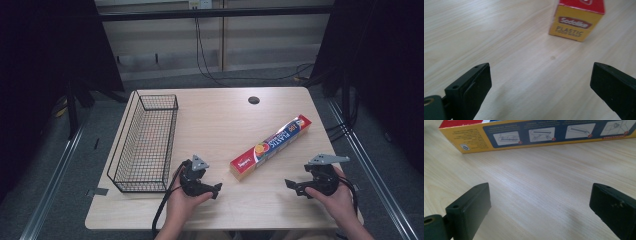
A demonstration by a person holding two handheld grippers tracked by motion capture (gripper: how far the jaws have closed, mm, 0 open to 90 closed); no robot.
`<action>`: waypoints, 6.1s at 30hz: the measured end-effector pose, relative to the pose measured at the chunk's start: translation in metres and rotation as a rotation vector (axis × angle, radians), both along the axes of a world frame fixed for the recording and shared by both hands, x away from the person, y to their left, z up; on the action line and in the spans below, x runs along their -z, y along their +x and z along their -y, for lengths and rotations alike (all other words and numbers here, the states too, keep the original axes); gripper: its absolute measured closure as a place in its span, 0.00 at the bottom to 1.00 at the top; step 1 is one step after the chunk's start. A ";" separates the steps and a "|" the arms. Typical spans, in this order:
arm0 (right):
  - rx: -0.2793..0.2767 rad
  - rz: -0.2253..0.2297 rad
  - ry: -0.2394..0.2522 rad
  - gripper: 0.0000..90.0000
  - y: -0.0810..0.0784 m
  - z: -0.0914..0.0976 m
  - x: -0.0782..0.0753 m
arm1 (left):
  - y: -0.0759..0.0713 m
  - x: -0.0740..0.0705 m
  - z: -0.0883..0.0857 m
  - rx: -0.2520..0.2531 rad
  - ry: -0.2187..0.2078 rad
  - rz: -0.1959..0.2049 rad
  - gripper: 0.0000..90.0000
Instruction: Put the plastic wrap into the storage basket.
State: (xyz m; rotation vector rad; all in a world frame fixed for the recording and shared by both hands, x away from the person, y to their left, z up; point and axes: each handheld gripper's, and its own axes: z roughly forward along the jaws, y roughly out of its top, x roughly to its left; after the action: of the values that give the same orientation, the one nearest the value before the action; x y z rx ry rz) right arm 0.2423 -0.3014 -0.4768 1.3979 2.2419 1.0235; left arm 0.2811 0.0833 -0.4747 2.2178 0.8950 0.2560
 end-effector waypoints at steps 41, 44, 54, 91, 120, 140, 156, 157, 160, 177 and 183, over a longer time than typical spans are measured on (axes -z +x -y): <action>-0.118 -0.004 -0.026 0.06 0.055 -0.057 -0.028 | -0.006 -0.003 -0.001 0.037 -0.012 -0.040 0.03; -0.107 -0.003 -0.010 0.06 0.056 -0.054 -0.029 | -0.006 -0.003 0.002 0.059 -0.006 -0.044 0.02; -0.084 0.019 0.001 0.06 0.045 -0.036 -0.032 | -0.002 -0.008 0.032 0.097 -0.070 -0.040 0.00; -0.050 0.057 0.034 0.05 0.021 -0.001 -0.025 | 0.045 -0.011 0.116 0.177 0.043 0.011 0.18; -0.057 0.053 0.026 0.05 0.021 0.000 -0.022 | 0.039 -0.014 0.079 0.183 0.055 -0.012 0.43; -0.088 0.053 0.014 0.05 0.020 -0.011 -0.021 | -0.007 -0.023 0.001 0.158 0.115 -0.054 0.43; -0.089 0.057 0.017 0.05 0.020 -0.011 -0.022 | 0.038 -0.054 0.055 0.197 0.061 -0.101 0.22; -0.089 0.057 0.021 0.05 0.020 -0.011 -0.022 | 0.041 -0.054 0.063 0.190 0.060 -0.112 0.22; -0.086 0.064 0.022 0.05 0.019 -0.009 -0.023 | 0.050 -0.052 0.075 0.206 0.078 -0.137 0.21; -0.081 0.069 0.031 0.05 0.018 -0.005 -0.025 | 0.073 -0.026 0.113 0.197 0.208 -0.189 0.30; -0.084 0.065 0.037 0.05 0.018 -0.005 -0.025 | 0.076 -0.025 0.118 0.190 0.240 -0.188 0.36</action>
State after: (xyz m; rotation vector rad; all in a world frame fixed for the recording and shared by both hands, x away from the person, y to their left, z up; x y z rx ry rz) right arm 0.2606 -0.2964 -0.4519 1.2765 2.2623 1.1261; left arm 0.3574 -0.0350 -0.4493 2.5649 0.7767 0.0677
